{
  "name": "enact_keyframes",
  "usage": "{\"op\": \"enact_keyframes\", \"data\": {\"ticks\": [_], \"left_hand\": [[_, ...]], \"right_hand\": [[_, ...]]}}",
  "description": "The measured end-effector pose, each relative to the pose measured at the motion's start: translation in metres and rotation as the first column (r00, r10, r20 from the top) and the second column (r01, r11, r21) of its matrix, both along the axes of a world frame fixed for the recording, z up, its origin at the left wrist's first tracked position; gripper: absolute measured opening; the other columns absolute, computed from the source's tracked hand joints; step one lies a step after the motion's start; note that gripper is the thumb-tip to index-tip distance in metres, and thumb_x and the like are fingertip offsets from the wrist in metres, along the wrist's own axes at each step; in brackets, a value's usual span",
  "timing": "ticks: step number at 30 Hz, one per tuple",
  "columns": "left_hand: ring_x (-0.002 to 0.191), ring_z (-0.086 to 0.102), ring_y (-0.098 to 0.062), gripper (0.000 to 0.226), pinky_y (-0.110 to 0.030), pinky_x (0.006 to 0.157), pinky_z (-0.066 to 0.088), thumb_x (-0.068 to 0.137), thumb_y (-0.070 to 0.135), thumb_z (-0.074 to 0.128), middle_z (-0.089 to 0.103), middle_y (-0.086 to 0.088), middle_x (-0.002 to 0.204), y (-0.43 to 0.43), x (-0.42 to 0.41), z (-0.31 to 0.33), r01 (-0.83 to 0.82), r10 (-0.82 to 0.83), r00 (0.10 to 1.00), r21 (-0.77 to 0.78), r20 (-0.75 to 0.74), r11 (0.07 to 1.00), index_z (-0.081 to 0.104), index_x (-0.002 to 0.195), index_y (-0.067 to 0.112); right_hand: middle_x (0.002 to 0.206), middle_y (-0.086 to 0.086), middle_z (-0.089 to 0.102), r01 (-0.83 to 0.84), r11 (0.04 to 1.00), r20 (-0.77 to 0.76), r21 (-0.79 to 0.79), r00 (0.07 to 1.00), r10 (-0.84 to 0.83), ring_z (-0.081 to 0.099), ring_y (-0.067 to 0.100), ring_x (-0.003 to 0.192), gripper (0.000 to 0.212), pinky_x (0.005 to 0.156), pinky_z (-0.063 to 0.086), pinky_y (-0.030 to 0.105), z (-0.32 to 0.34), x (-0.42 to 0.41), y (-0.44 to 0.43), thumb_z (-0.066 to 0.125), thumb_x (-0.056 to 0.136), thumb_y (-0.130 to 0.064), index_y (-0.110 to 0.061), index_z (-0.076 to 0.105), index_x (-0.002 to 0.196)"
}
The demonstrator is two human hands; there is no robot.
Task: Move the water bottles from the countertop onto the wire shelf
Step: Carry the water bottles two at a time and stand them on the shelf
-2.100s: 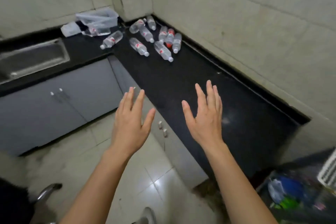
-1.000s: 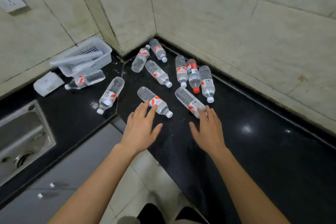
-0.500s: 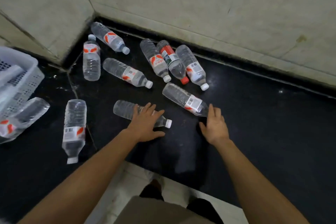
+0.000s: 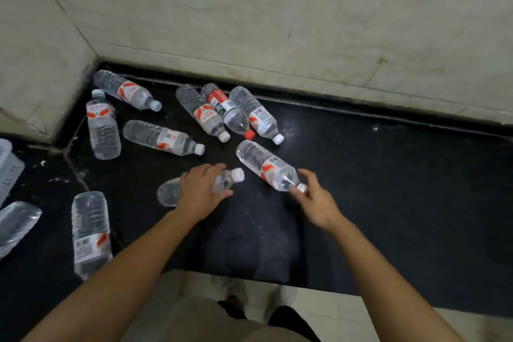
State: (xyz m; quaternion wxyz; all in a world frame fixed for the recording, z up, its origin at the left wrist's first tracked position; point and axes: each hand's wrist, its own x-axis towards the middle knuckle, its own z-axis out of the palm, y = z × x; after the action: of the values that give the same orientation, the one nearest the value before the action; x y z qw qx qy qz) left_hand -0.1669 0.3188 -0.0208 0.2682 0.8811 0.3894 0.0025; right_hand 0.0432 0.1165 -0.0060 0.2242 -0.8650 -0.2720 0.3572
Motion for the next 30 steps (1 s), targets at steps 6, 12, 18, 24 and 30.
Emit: {"op": "enact_keyframes", "data": {"ticks": [6, 12, 18, 24, 30], "left_hand": [[0.106, 0.067, -0.015, 0.042, -0.037, 0.096, 0.052, 0.083, 0.022, 0.080, 0.068, -0.001, 0.123, -0.002, 0.017, 0.064, -0.271, 0.665, 0.683, -0.742, 0.300, 0.613, 0.063, 0.122, 0.021], [0.107, 0.070, -0.019, 0.036, -0.037, 0.093, 0.056, 0.083, 0.021, 0.080, 0.074, -0.001, 0.113, -0.033, 0.020, 0.057, -0.233, 0.646, 0.706, -0.768, 0.289, 0.597, 0.065, 0.115, 0.022], [0.099, 0.068, -0.006, 0.038, -0.034, 0.092, 0.055, 0.085, 0.014, 0.079, 0.071, 0.002, 0.113, -0.036, 0.015, 0.060, -0.238, 0.560, 0.773, -0.680, 0.300, 0.693, 0.064, 0.120, 0.017], [0.119, 0.062, -0.027, 0.053, -0.052, 0.103, 0.050, 0.090, 0.002, 0.064, 0.063, -0.004, 0.129, -0.033, 0.000, 0.056, -0.300, 0.678, 0.682, -0.740, 0.275, 0.602, 0.048, 0.134, 0.027], [0.120, 0.061, -0.023, 0.045, -0.050, 0.105, 0.049, 0.096, 0.039, 0.063, 0.061, -0.003, 0.134, -0.042, 0.004, 0.059, -0.333, 0.723, 0.629, -0.743, 0.285, 0.581, 0.048, 0.137, 0.029]], "right_hand": [[0.099, -0.006, 0.062, -0.145, 0.963, 0.267, 0.226, 0.960, 0.082, 0.056, 0.018, 0.090, 0.020, 0.078, 0.042, 0.032, 0.069, 0.035, 0.026, 0.058, 0.098, -0.036, -0.024, 0.063, 0.113], [0.101, -0.001, 0.065, -0.285, 0.952, 0.281, 0.109, 0.928, 0.246, 0.062, 0.023, 0.097, 0.023, 0.083, 0.051, 0.038, 0.081, 0.036, 0.022, 0.058, 0.087, -0.049, -0.032, 0.066, 0.101], [0.118, -0.003, 0.037, -0.181, 0.968, 0.239, 0.175, 0.961, 0.137, 0.047, 0.023, 0.116, 0.050, 0.095, 0.048, 0.041, 0.045, 0.014, -0.005, 0.066, 0.092, -0.048, -0.035, 0.043, 0.134], [0.143, 0.002, 0.040, -0.051, 0.935, 0.017, 0.351, 0.999, 0.048, 0.050, 0.021, 0.124, 0.073, 0.097, 0.040, 0.031, 0.025, 0.002, -0.006, 0.077, 0.088, -0.025, -0.035, 0.031, 0.144], [0.136, -0.004, 0.047, 0.057, 0.894, -0.029, 0.444, 0.998, -0.049, 0.050, 0.013, 0.116, 0.070, 0.093, 0.039, 0.026, 0.021, -0.005, -0.016, 0.080, 0.083, -0.017, -0.032, 0.041, 0.139]]}}
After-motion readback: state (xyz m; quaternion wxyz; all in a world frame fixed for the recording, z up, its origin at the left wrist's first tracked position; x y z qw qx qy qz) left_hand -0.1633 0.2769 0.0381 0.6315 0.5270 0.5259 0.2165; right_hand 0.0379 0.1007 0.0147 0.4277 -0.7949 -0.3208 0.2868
